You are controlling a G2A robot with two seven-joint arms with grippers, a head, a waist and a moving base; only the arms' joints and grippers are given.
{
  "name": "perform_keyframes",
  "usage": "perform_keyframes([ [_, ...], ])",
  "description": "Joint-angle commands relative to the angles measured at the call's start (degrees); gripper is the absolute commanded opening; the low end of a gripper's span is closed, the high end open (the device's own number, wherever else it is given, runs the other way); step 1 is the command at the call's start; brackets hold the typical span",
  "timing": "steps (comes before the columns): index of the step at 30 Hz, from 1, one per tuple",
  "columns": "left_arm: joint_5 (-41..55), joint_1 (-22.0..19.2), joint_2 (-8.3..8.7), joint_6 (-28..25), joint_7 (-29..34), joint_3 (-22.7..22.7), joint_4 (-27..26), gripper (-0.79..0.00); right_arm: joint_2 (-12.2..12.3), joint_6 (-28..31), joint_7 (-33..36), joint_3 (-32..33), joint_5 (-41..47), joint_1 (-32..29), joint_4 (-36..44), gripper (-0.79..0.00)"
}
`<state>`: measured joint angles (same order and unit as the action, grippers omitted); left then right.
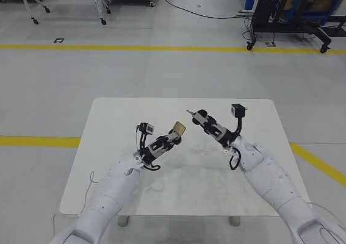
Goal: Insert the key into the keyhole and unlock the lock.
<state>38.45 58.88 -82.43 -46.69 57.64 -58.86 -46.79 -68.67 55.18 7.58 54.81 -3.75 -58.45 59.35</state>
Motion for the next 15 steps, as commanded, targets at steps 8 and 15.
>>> perform_keyframes([
  [8,-9.33,1.85,2.07,-3.90,-3.94,2.04,-5.47,-0.785,-0.47,-1.58,4.20,-0.04,2.78,1.04,-1.41,-0.785],
  [15,-5.42,1.52,2.81,-2.63,-2.68,2.61,-4.45,-0.785,-0.68,2.05,11.14,-1.36,6.92,1.08,0.07,-0.785],
])
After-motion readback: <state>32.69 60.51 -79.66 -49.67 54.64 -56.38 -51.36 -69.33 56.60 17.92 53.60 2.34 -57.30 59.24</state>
